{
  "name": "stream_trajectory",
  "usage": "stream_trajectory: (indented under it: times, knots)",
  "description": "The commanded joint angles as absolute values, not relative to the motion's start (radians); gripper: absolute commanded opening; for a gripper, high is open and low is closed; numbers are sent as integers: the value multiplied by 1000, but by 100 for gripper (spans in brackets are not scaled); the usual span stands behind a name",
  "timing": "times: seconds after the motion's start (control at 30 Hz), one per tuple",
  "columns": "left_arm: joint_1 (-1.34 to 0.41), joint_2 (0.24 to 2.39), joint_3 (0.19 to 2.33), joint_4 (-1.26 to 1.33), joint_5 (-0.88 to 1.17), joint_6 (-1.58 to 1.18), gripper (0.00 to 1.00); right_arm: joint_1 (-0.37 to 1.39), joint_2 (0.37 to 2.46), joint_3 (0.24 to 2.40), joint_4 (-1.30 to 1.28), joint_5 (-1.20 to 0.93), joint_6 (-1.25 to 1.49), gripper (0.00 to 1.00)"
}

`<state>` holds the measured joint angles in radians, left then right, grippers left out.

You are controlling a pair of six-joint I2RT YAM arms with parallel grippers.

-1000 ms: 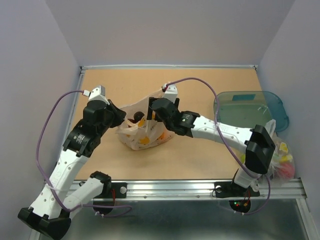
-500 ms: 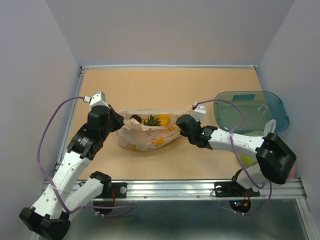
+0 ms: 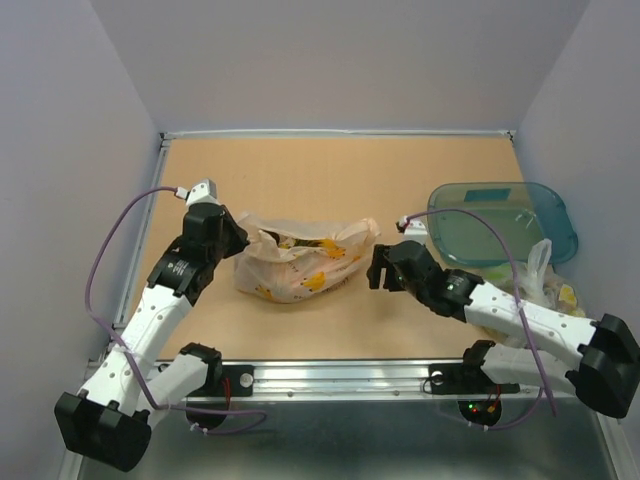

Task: Untie the knot of the plastic bag and take out the fruit

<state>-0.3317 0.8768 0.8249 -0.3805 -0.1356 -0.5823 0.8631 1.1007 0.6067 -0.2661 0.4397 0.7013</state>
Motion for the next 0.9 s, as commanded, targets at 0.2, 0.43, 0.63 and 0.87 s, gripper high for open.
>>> stream_trajectory:
  times: [0.2, 0.43, 0.63, 0.87]
  knots:
    - [-330, 861, 920, -442, -84, -477, 0, 874, 1213, 1070, -298, -87, 97, 88]
    - [-331, 858, 954, -479, -37, -471, 0, 907, 1452, 1258, -299, -274, -43, 88]
    - [-331, 828, 942, -476, 44, -443, 0, 911, 1587, 1304, -264, -290, -81, 89]
    - [-331, 793, 865, -417, 9, -486, 0, 1069, 1703, 1267, -235, -319, -57, 81]
